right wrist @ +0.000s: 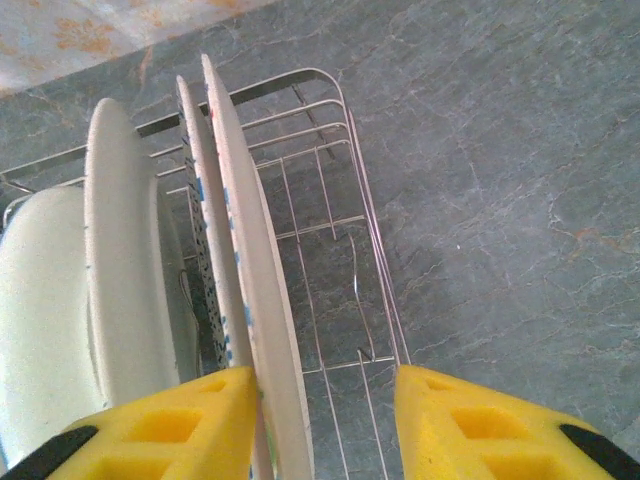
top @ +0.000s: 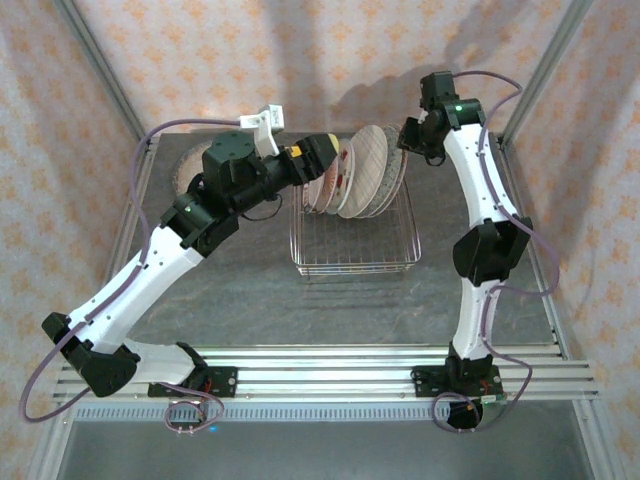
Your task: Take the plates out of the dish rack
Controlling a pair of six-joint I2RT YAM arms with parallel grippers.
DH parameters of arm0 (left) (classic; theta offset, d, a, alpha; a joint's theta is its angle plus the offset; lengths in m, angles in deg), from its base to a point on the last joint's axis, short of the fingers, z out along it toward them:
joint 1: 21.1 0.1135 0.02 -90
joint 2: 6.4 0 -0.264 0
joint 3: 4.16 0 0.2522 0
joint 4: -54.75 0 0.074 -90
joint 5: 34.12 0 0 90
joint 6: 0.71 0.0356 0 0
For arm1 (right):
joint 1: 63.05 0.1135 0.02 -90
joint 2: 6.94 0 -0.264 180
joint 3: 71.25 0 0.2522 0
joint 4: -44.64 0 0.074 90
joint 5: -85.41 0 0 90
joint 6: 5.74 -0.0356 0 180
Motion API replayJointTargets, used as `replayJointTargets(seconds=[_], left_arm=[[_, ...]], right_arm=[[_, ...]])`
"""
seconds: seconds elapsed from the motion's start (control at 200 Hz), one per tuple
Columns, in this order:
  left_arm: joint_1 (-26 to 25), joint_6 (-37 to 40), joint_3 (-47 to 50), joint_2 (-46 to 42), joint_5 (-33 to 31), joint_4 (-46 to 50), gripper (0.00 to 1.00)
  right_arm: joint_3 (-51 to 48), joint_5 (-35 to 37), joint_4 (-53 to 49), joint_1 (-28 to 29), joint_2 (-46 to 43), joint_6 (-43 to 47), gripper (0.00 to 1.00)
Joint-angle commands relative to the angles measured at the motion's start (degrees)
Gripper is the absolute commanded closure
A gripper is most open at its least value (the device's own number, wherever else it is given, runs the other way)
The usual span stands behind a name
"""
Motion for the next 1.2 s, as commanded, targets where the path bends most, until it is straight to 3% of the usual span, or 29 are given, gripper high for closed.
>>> replayJointTargets(seconds=[0.0,0.455,0.901,1.191], left_arm=[[-0.1,1.1,-0.7,-1.5,0.2,-2.4,0.17],[-0.1,1.1,-0.7,-1.8,-0.1,-2.3,0.16],[-0.1,1.0,-1.7,-1.3,0.1,-2.0,0.16],[-0.2,0.8,-2.3,-0.7,0.3,-2.2,0.17]], right_arm=[[3.1,0.0,-1.1,-0.4,1.0,0.6,0.63],[3.6,-0.1,-0.9,-0.4,2.0,1.6,0.78],[2.5,-9.7,-1.9,-3.1,2.0,2.8,0.79],[2.4,-11.7,-2.9,-4.2,2.1,2.8,0.81]])
